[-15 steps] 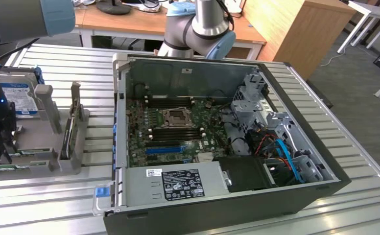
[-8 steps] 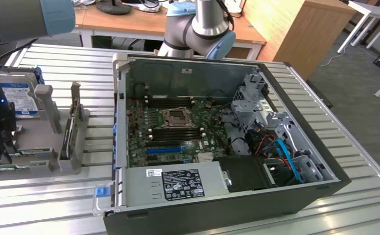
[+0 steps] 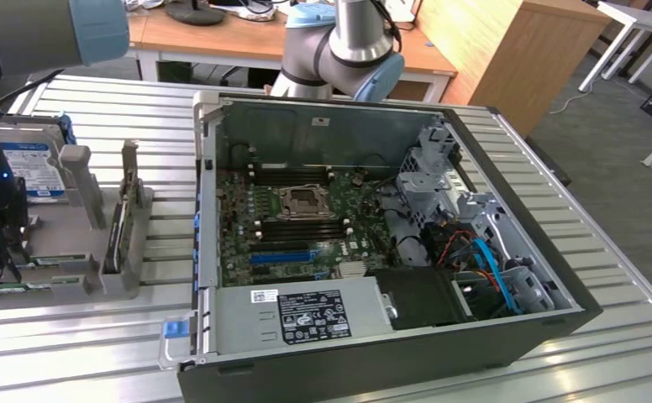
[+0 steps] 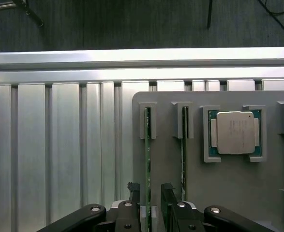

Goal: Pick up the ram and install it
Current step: 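Pick up the ram and move it above insertion slot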

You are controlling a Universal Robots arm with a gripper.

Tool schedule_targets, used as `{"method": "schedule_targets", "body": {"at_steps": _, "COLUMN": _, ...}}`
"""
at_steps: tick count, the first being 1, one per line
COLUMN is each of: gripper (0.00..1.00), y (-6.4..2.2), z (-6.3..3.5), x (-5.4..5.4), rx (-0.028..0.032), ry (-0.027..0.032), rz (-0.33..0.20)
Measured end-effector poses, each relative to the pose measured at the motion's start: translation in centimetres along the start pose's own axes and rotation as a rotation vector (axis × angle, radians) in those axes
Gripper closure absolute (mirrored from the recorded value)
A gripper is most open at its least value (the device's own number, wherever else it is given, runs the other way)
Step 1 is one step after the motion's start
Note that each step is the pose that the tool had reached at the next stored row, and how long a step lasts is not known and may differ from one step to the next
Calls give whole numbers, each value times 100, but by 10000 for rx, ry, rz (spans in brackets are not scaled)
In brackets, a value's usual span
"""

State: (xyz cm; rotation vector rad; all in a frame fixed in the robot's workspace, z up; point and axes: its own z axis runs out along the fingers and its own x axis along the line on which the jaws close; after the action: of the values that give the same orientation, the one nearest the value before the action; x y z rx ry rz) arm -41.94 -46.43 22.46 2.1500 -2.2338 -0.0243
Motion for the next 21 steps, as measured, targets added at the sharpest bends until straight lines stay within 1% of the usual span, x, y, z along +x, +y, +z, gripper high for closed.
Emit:
{"method": "schedule_targets", "body": {"at_steps": 6, "gripper": 69, "y": 0, "z": 25, "x": 13, "rx": -3, "ry": 4, "rz": -24}}
{"method": "schedule_targets", "body": {"at_steps": 21, "gripper": 69, "y": -6, "z": 124, "x": 19, "rx": 1, "ry": 6, "rz": -115}}
